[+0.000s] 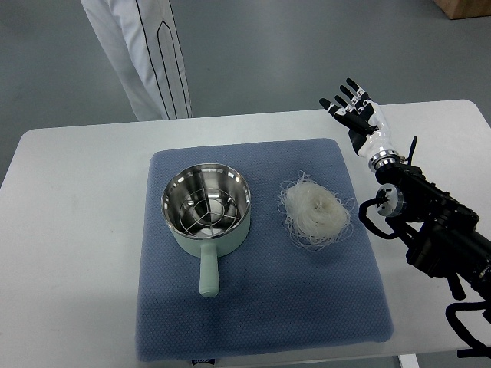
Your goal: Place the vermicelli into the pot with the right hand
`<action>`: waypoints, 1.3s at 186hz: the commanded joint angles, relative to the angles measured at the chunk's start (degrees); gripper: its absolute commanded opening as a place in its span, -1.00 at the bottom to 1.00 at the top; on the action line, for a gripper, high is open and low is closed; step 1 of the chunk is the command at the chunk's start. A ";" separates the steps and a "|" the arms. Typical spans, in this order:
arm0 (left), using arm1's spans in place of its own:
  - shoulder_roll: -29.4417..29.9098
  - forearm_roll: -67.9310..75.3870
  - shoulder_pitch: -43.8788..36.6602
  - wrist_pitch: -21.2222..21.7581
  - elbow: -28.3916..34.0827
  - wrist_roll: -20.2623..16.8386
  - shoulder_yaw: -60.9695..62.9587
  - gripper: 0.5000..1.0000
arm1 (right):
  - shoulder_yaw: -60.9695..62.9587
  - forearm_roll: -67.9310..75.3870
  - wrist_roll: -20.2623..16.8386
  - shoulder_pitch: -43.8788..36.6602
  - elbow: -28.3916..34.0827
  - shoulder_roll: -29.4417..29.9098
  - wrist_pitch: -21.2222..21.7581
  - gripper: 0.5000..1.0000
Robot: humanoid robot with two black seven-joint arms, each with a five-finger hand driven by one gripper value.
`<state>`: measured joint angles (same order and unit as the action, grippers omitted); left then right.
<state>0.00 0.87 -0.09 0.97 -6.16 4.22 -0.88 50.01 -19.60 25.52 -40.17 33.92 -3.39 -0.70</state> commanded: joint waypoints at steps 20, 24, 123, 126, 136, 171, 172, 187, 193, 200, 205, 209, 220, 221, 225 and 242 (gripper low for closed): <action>0.00 0.09 -0.18 0.00 0.01 0.18 0.18 1.00 | 0.00 0.00 0.05 0.00 0.00 0.05 0.00 0.69; 0.00 0.09 -0.18 0.00 0.01 0.18 0.18 1.00 | 0.00 0.00 0.05 0.00 0.00 0.05 0.00 0.69; 0.00 0.01 0.00 0.17 0.01 0.09 -0.26 1.00 | 0.00 0.00 0.05 -0.09 0.00 -0.12 0.00 0.69; 0.00 0.01 0.00 0.17 0.01 0.09 -0.26 1.00 | 0.00 0.00 0.05 -0.17 0.00 -0.12 0.00 0.69; 0.00 0.01 0.00 0.09 0.01 0.09 -0.26 1.00 | 0.00 0.00 0.05 -0.18 0.00 -0.21 0.00 0.69; 0.00 0.01 0.00 0.17 0.01 0.09 -0.26 1.00 | 0.00 0.00 0.05 -0.26 0.00 -0.30 0.00 0.69; 0.00 0.01 0.00 0.17 0.01 0.09 -0.26 1.00 | 0.00 0.00 0.05 -0.35 0.00 -0.30 0.00 0.69; 0.00 0.01 0.00 0.09 0.01 0.09 -0.26 1.00 | -0.09 0.00 0.05 -0.53 0.00 -0.30 -0.35 0.69; 0.00 0.01 0.00 0.09 0.01 0.09 -0.26 1.00 | -0.18 0.00 -0.04 -0.79 0.00 -0.30 -0.44 0.69; 0.00 0.01 0.00 0.09 0.01 0.09 -0.35 1.00 | -0.18 0.00 -0.04 -1.14 0.00 -0.30 -0.52 0.69; 0.00 0.01 0.18 0.09 0.01 0.09 -0.35 1.00 | -0.26 0.00 -0.04 -1.23 0.00 -0.30 -0.53 0.69; 0.00 0.01 0.26 0.09 0.01 0.09 -0.35 1.00 | -0.26 0.00 -0.04 -1.23 0.00 -0.39 -0.53 0.69; 0.00 0.01 0.62 0.17 0.01 0.09 -0.26 1.00 | -0.35 0.00 -0.04 -1.14 0.00 -0.56 -0.44 0.69; 0.00 0.01 0.62 0.17 0.01 0.09 -0.26 1.00 | -0.35 0.00 -0.04 -1.14 0.00 -0.56 -0.44 0.69; 0.00 0.01 0.62 0.17 0.01 0.09 -0.35 1.00 | -0.35 0.00 -0.04 -1.14 0.00 -0.65 -0.44 0.69; 0.00 0.01 0.62 0.09 0.01 0.09 -0.26 1.00 | -0.26 0.00 -0.04 -1.14 0.00 -1.27 -0.44 0.69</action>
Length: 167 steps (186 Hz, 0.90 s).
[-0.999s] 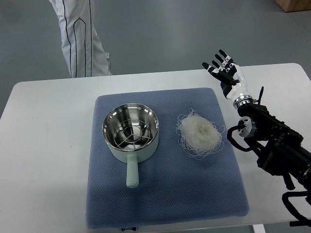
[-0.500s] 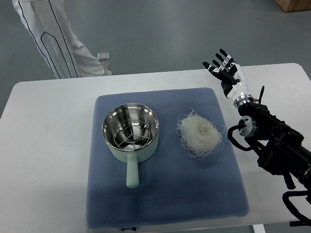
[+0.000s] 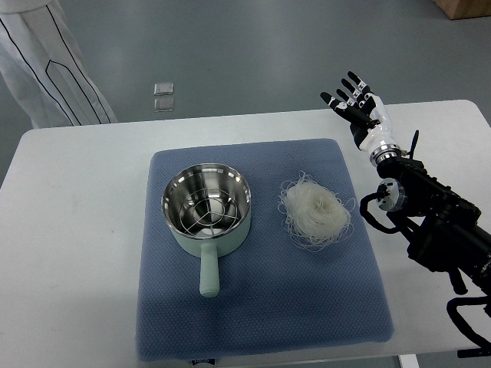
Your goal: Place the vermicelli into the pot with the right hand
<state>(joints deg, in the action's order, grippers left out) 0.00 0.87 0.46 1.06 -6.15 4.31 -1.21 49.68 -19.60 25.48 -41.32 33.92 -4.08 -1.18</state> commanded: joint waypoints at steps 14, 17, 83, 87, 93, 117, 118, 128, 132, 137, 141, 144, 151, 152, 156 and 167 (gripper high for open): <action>0.00 0.01 0.07 0.00 -0.01 0.00 -0.02 1.00 | 0.16 0.09 0.00 0.37 0.97 -1.98 0.12 0.69; 0.00 0.01 0.07 0.00 -0.01 0.00 -0.02 1.00 | 0.16 0.18 0.00 0.46 0.97 -2.16 0.12 0.69; 0.00 0.01 0.07 0.00 -0.01 0.00 0.07 1.00 | -0.81 -0.61 -0.08 -0.86 0.97 -2.60 0.38 0.69; 0.00 0.01 0.07 0.00 -0.01 0.00 0.07 1.00 | -0.90 -0.70 -0.08 -0.86 1.06 -2.77 0.47 0.69; 0.00 0.01 0.07 0.00 -0.01 0.00 -0.02 1.00 | -0.99 -0.79 -0.08 -0.86 1.32 -2.95 0.65 0.69; 0.00 0.01 0.07 0.00 -0.01 0.00 -0.02 1.00 | -1.34 -3.69 -0.17 -0.60 3.34 -3.21 0.56 0.69; 0.00 0.01 0.07 0.00 -0.01 0.00 -0.02 1.00 | -1.34 -3.69 -0.17 -0.60 3.34 -3.21 0.56 0.69; 0.00 0.01 0.07 0.00 -0.01 0.00 -0.02 1.00 | -1.60 -6.77 -0.26 -0.42 4.13 -3.65 0.30 0.69; 0.00 0.01 0.07 0.00 -0.01 0.00 -0.02 1.00 | -1.86 -8.17 -0.26 -0.42 4.57 -3.92 0.21 0.69; 0.00 0.01 0.07 0.00 -0.01 0.00 -0.02 1.00 | -2.13 -10.19 -0.35 -0.16 5.45 -4.35 0.21 0.69; 0.00 0.01 0.07 0.00 -0.01 0.00 -0.02 1.00 | -2.39 -11.51 -0.44 -0.07 6.06 -4.70 0.21 0.69; 0.00 0.01 0.07 0.00 -0.01 0.00 -0.02 1.00 | -2.57 -12.13 -0.44 -0.07 6.51 -4.88 0.21 0.69; 0.00 0.01 0.07 0.08 -0.01 0.00 -0.02 1.00 | -3.27 -14.85 -0.52 0.10 8.17 -5.85 0.30 0.69; 0.00 0.01 0.07 0.09 -0.01 0.00 -0.02 1.00 | -3.27 -14.85 -0.52 0.10 8.18 -5.85 0.30 0.69; 0.00 0.01 0.07 0.00 -0.01 0.00 -0.02 1.00 | -3.62 -16.17 -0.61 0.10 9.05 -6.29 0.47 0.69; 0.00 0.01 0.07 0.08 -0.01 0.00 -0.02 1.00 | -5.11 -20.21 -0.70 0.02 11.25 -8.13 0.74 0.69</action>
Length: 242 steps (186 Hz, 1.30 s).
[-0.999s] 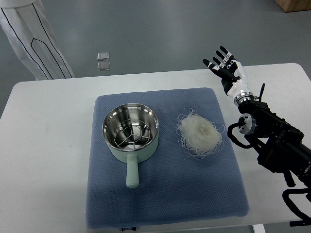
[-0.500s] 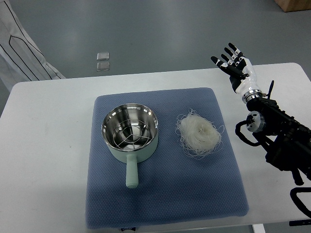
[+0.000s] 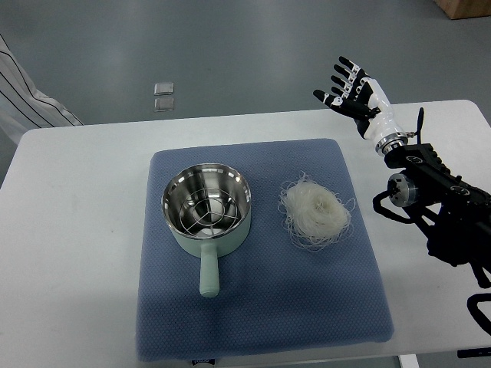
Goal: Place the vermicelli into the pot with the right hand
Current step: 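Lower the right hand over the white vermicelli bundle, fingers open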
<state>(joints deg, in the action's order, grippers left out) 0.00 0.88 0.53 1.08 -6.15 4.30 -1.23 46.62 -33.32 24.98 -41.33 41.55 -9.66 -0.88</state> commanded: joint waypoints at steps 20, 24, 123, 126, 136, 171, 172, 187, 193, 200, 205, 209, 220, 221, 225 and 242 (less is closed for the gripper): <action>0.00 0.00 0.00 -0.02 0.00 0.00 0.00 1.00 | -5.57 -14.04 -0.19 -0.68 5.47 -5.19 1.58 0.69; 0.00 0.00 0.00 -0.02 0.00 0.00 0.00 1.00 | -6.28 -15.54 -0.19 -0.76 5.65 -5.72 2.28 0.69; 0.00 0.00 0.00 -0.02 0.00 0.00 0.00 1.00 | -8.74 -46.66 2.18 -4.63 20.24 -22.33 29.97 0.69; 0.00 0.00 0.00 -0.02 0.00 0.00 0.00 1.00 | -8.74 -47.27 2.35 -4.72 20.68 -22.42 31.02 0.69; 0.00 0.00 0.00 -0.02 0.00 0.00 0.00 1.00 | -9.00 -49.29 2.71 -4.72 21.99 -22.86 32.87 0.69; 0.00 0.00 0.00 -0.02 0.00 0.00 0.00 1.00 | -11.29 -56.33 2.44 -4.28 24.28 -23.12 33.40 0.68; 0.00 0.00 0.00 -0.02 0.00 0.00 0.00 1.00 | -11.38 -56.67 2.36 -4.19 24.28 -23.12 33.22 0.68; 0.00 0.00 0.00 -0.02 0.00 0.00 0.00 1.00 | -11.99 -58.26 2.18 -3.93 24.28 -22.95 31.03 0.66; 0.00 0.00 0.00 -0.02 0.00 0.00 0.00 1.00 | -12.17 -58.70 2.18 -3.67 24.28 -23.04 29.71 0.66; 0.00 0.00 0.00 -0.02 0.00 0.00 0.00 1.00 | -12.52 -59.31 2.18 -3.49 24.28 -23.04 28.92 0.66; 0.00 0.00 0.00 -0.02 0.00 0.00 0.00 1.00 | -12.87 -59.84 2.18 -3.32 24.28 -23.12 28.30 0.66; 0.00 0.00 0.00 -0.02 0.00 0.00 0.00 1.00 | -13.13 -60.10 2.18 -3.31 24.28 -23.21 28.04 0.66; 0.00 0.00 0.00 0.07 0.00 0.00 0.00 1.00 | -13.57 -60.72 2.18 -3.14 24.28 -23.21 27.60 0.65; 0.00 0.00 0.00 -0.02 0.00 0.00 0.00 1.00 | -13.66 -60.81 2.18 -3.05 24.28 -23.21 27.51 0.65; 0.00 0.00 0.00 0.07 0.00 0.00 0.00 1.00 | -13.84 -60.90 2.18 -2.79 24.28 -23.21 27.25 0.65; 0.00 0.00 0.00 -0.02 0.00 0.00 0.00 1.00 | -14.28 -61.07 2.18 -2.00 24.28 -23.12 25.93 0.66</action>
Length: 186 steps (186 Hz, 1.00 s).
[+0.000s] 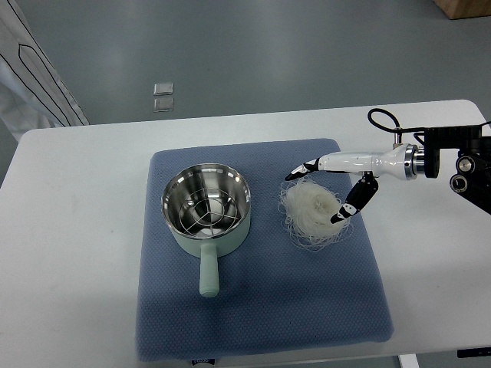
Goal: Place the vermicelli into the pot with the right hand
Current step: 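Lower the right hand over the white vermicelli bundle, fingers open, then close the right hand fingers around the vermicelli bundle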
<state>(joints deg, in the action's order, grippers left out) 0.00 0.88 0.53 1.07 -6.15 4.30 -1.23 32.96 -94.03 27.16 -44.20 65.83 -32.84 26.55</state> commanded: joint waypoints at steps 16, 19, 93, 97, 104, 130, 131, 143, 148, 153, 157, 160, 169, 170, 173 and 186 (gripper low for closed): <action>0.00 0.00 0.00 -0.02 0.00 0.00 0.00 1.00 | -1.06 -0.37 0.00 1.92 0.00 0.41 -2.73 0.66; 0.00 0.00 0.00 -0.02 0.00 0.00 0.00 1.00 | -1.14 -0.37 0.00 2.18 0.00 0.50 -2.99 0.65; 0.00 0.00 0.00 -0.02 0.00 0.00 0.00 1.00 | -3.08 -0.63 -0.09 4.21 -0.70 1.20 -7.82 0.65; 0.00 0.00 0.00 -0.02 0.00 0.00 0.00 1.00 | -3.34 -0.63 -0.09 4.38 -0.70 1.20 -8.09 0.65; 0.00 0.00 0.00 -0.02 0.00 0.00 0.00 1.00 | -3.60 -0.72 -0.18 4.65 -0.88 1.29 -8.70 0.65; 0.00 0.00 0.00 -0.02 0.00 0.00 0.00 1.00 | -3.78 -1.16 -0.27 5.79 -1.67 2.17 -11.08 0.65; 0.00 0.00 0.00 -0.02 0.00 0.00 0.00 1.00 | -3.78 -1.16 -0.35 5.88 -1.76 2.26 -11.17 0.65; 0.00 0.00 0.00 -0.02 0.00 0.00 0.00 1.00 | -3.78 -1.16 -1.32 6.05 -2.55 2.61 -12.39 0.65; 0.00 0.00 0.00 -0.02 0.00 0.00 0.00 1.00 | -3.78 -1.16 -1.58 6.05 -2.81 2.70 -12.75 0.65; 0.00 0.00 0.00 -0.02 0.00 0.00 0.00 1.00 | -3.78 -1.16 -1.76 6.14 -2.99 2.96 -13.27 0.65; 0.00 0.00 0.00 -0.02 0.00 0.00 0.00 1.00 | -3.78 -1.16 -1.76 6.23 -3.16 2.96 -13.54 0.65; 0.00 0.00 0.00 -0.02 0.00 0.00 0.00 1.00 | -3.78 -1.25 -1.76 6.23 -3.16 2.96 -13.63 0.65; 0.00 0.00 0.00 -0.02 0.00 0.00 0.00 1.00 | -3.78 -1.25 -1.85 6.40 -3.25 3.05 -14.06 0.65; 0.00 0.00 0.00 -0.02 0.00 0.00 0.00 1.00 | -3.78 -1.25 -1.85 6.40 -3.25 3.05 -14.07 0.65; 0.00 0.00 0.00 -0.02 0.00 0.00 0.00 1.00 | -3.78 -1.25 -1.85 6.40 -3.34 3.05 -14.24 0.65; 0.00 0.00 0.00 -0.02 0.00 0.00 0.00 1.00 | -3.78 -1.25 -1.85 6.32 -3.60 3.05 -14.68 0.64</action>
<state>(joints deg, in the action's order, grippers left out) 0.00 0.88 0.53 1.07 -6.15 4.31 -1.23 29.18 -95.25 25.38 -37.86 62.59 -29.87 12.63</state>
